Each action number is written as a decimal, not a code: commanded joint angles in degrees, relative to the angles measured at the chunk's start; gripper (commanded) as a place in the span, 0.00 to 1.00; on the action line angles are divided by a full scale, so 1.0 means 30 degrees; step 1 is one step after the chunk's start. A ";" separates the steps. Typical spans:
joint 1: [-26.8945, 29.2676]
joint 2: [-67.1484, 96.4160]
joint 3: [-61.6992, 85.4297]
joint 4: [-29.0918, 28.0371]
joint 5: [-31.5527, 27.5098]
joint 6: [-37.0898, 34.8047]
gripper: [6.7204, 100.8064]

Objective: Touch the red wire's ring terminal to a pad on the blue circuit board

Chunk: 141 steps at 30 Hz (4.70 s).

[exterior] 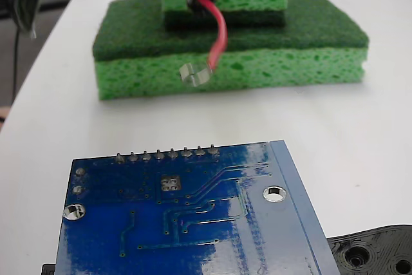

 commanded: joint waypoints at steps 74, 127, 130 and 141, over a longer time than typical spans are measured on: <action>0.1260 -0.2373 -0.0498 -0.1113 -0.1465 -0.1260 0.99; -0.7236 2.2588 1.7754 -0.1055 0.6826 0.6768 0.99; -0.7324 2.2588 1.7754 -0.1055 0.7061 0.6885 0.99; -0.7354 2.2588 1.7783 -0.1055 0.7236 0.6973 0.99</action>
